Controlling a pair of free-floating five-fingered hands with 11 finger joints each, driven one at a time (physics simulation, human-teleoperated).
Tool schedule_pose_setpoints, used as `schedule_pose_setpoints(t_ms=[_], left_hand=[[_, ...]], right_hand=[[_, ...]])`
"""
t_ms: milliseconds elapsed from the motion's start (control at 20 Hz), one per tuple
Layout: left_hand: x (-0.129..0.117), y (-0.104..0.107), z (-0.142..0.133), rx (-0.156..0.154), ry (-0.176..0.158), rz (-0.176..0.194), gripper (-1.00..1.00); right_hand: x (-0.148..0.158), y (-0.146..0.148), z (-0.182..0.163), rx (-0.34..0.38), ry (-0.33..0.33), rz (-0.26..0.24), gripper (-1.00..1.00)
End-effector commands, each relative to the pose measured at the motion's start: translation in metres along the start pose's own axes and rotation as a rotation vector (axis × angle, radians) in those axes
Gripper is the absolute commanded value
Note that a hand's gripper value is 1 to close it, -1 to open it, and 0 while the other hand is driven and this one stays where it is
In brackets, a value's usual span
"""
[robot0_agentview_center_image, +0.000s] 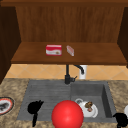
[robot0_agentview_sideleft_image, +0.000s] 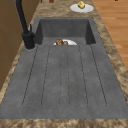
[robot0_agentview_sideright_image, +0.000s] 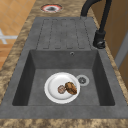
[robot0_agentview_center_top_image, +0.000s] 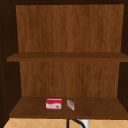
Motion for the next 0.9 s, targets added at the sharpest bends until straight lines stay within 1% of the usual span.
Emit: schedule_pose_setpoints(t_ms=[0,150,500,600,700,850], left_hand=[[0.010,0.030,0.000,0.007,-0.006,0.020,-1.00],[0.018,0.052,-0.002,0.009,-0.008,0.023,-1.00],[0.039,0.105,-0.005,0.024,-0.021,0.011,-1.00],[0.045,0.120,-0.005,0.020,-0.020,0.011,-1.00],[0.051,0.135,-0.007,0.020,-0.021,0.004,-1.00],[0.061,0.157,-0.008,0.009,-0.017,0.007,-1.00]], right_hand=[[0.000,0.000,0.000,0.000,0.000,0.000,0.00],[0.000,0.000,0.000,0.000,0.000,0.000,0.00],[0.000,0.000,0.000,0.000,0.000,0.000,0.00],[0.000,0.000,0.000,0.000,0.000,0.000,0.00],[0.000,0.000,0.000,0.000,0.000,0.000,0.00],[0.000,0.000,0.000,0.000,0.000,0.000,0.00]])
